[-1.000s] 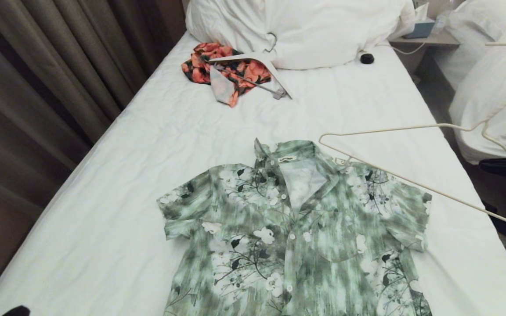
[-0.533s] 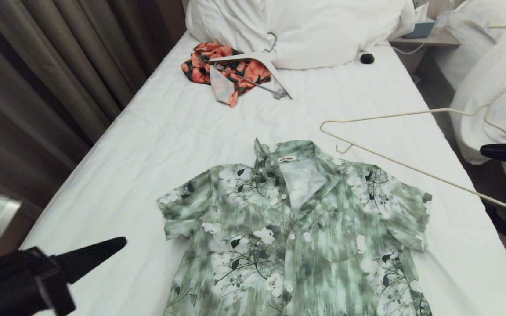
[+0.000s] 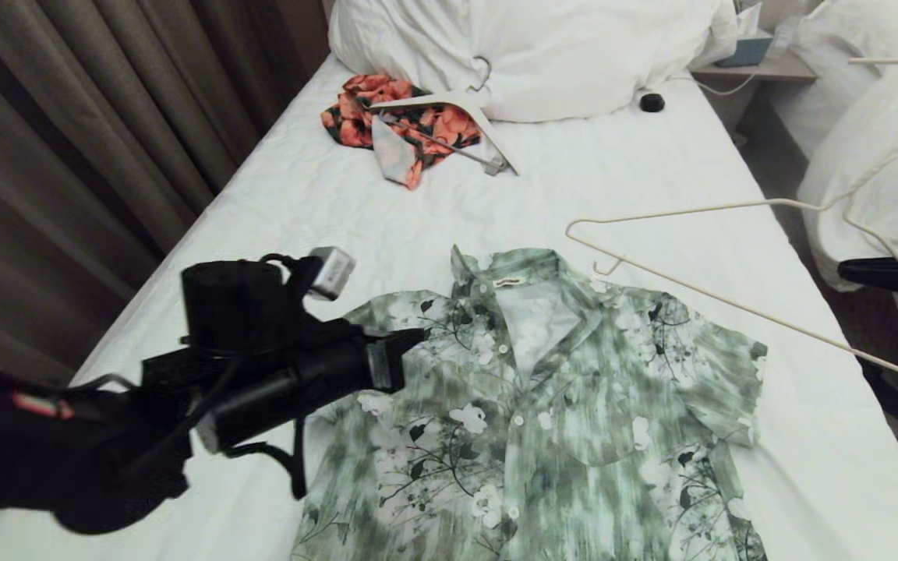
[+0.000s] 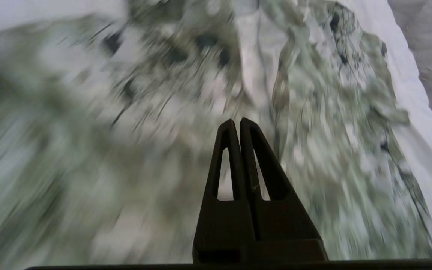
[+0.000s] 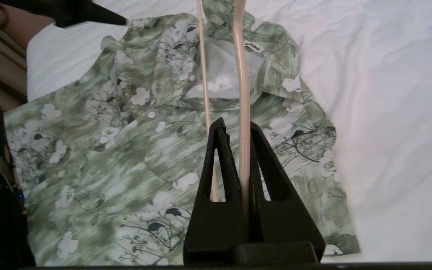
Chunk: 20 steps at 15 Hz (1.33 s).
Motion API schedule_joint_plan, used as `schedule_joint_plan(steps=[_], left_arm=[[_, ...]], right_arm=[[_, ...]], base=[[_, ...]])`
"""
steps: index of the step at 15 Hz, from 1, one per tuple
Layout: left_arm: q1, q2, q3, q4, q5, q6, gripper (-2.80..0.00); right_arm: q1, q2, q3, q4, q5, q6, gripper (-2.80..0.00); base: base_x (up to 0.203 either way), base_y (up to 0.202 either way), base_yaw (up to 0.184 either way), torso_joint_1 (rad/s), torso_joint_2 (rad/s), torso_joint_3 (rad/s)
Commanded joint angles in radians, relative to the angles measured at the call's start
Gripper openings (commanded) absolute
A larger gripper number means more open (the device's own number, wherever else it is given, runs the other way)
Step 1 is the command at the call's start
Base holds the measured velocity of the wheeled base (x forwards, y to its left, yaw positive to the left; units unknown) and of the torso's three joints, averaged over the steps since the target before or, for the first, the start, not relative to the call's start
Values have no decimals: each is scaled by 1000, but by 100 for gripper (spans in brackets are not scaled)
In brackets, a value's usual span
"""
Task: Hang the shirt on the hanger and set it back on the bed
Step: Lift the shirt and hanger
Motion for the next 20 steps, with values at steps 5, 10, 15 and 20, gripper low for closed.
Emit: schedule_joint_plan(steps=[5,10,15,20], left_arm=[[-68,295,-243,-7,56,39,0],[-63,335,-341,-6,126,88,0],[-64,425,-436,-13,238,163,0],[-63,499,-516,-15,283,206,0]], right_arm=[[-12,66,10,-48,7,-2,-280],[-14,84,-6,-51,7,-2,-280],[-12,83,-6,-51,7,-2,-280],[-12,86,-1,-51,7,-4,-280]], base=[[0,0,0,0,0,0],[0,0,0,0,0,0],[0,0,0,0,0,0],[0,0,0,0,0,0]])
